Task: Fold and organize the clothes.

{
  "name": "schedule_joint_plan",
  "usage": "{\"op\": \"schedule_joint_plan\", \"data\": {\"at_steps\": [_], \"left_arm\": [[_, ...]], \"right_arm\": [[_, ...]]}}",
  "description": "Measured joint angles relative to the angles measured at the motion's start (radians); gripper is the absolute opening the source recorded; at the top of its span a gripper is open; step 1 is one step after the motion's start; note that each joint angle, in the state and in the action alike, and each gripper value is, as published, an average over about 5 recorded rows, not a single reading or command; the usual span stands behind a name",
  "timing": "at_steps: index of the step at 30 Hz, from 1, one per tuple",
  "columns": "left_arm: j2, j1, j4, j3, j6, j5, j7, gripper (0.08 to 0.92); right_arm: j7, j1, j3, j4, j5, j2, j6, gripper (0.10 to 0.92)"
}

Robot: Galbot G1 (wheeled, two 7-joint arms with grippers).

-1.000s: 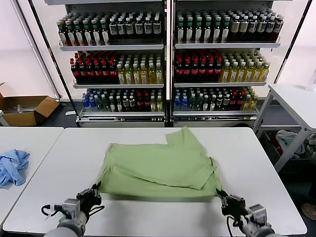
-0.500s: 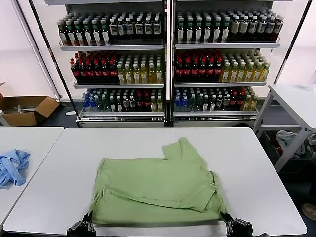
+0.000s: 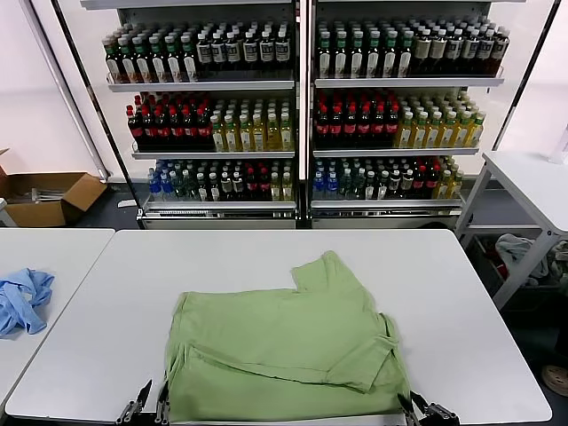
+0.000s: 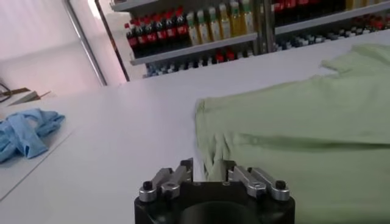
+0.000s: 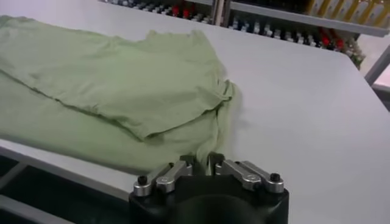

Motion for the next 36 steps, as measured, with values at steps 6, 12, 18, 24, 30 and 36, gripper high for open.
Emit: {"op": "schedule_joint_plan", "data": {"at_steps": [6, 12, 18, 24, 30, 36], "left_arm": [[0.010, -0.011, -0.044, -0.032, 0.011, 0.010, 0.009, 0.609], [0.010, -0.092, -0.096, -0.060, 0.061, -0.036, 0.059, 0.773], [-0.013, -0.242, -0.067, -0.058, 0.112, -0.118, 0.147, 0.822], [-0.038, -0.435, 0.049, -0.036, 0.181, -0.209, 0.237, 0.823], [-0.039, -0.603, 0.184, -0.013, 0.252, -0.272, 0.312, 0.823], [-0.036, -0.727, 0.296, 0.016, 0.303, -0.306, 0.371, 0.823]], "right_arm": [[0.012, 0.028, 0.055, 0.063, 0.053, -0.010, -0.025, 0.613], [0.008, 0.170, 0.079, 0.063, 0.135, -0.040, -0.067, 0.778], [-0.013, 0.448, -0.006, -0.057, 0.200, -0.050, -0.107, 0.822], [-0.044, 0.784, -0.184, -0.263, 0.230, -0.020, -0.135, 0.823], [-0.080, 1.077, -0.373, -0.490, 0.232, 0.039, -0.151, 0.823], [-0.102, 1.286, -0.512, -0.688, 0.232, 0.106, -0.161, 0.823]]}}
